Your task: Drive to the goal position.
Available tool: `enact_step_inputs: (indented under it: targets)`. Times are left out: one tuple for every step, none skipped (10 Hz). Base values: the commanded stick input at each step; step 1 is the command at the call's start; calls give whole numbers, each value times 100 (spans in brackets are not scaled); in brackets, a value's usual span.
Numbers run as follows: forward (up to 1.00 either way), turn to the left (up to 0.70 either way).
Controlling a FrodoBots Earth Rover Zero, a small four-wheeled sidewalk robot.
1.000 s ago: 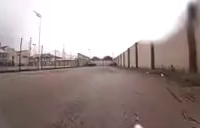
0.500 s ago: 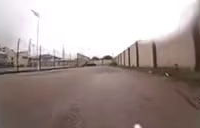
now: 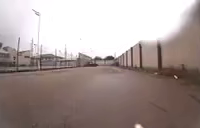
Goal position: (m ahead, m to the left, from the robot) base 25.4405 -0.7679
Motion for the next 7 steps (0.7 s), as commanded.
enact_step_inputs:
  targets:
    - [70,2]
    - [70,2]
    - [70,2]
    - [70,2]
    - [70,2]
    - [70,2]
    - [70,2]
